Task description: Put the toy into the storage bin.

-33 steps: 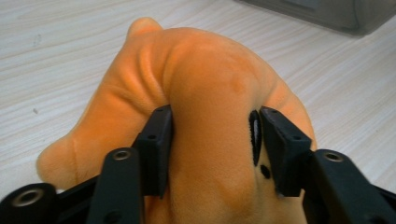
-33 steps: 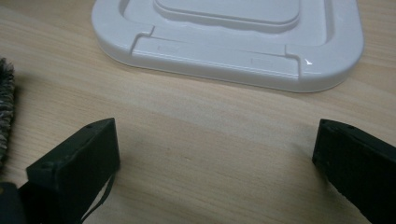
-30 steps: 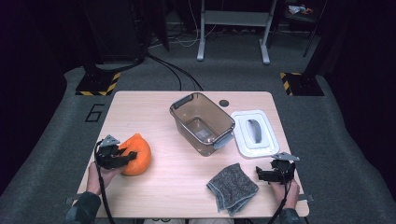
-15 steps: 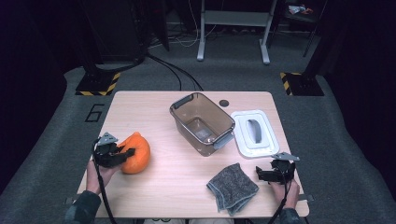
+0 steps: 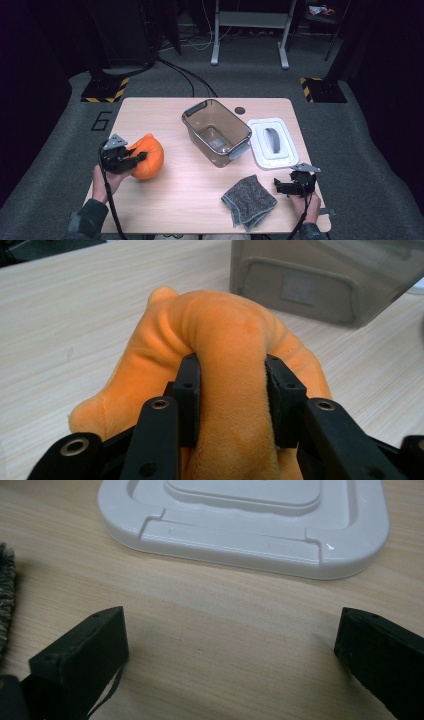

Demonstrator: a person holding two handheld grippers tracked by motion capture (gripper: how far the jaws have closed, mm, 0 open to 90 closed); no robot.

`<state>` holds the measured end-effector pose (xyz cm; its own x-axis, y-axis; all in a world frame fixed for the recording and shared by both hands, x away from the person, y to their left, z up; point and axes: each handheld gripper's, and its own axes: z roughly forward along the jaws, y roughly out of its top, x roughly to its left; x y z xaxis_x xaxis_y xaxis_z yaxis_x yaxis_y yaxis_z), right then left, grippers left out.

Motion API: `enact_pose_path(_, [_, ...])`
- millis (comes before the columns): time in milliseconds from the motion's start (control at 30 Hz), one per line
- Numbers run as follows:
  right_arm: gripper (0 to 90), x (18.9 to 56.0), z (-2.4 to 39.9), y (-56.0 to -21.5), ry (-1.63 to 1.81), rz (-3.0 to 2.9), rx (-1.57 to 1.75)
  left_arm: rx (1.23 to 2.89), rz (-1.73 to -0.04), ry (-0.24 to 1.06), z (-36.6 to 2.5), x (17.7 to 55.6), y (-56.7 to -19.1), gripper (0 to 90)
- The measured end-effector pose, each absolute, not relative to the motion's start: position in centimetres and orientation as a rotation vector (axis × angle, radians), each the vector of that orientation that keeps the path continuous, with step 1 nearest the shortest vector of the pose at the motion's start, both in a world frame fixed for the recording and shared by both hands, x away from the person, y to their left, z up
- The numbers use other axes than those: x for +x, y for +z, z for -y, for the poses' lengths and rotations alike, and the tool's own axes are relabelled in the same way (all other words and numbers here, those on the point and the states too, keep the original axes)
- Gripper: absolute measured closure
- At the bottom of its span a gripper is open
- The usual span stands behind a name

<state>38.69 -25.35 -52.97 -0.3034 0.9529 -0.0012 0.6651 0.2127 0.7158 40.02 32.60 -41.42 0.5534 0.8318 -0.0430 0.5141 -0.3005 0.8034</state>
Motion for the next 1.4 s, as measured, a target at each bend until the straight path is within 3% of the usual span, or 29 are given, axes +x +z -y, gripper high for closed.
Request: enact_pose_path(1400, [0.1, 38.7, 25.3, -53.0, 0.863, -2.045, 1.498, 2.026, -0.932, 0.542, -27.1, 44.7, -35.0, 64.3])
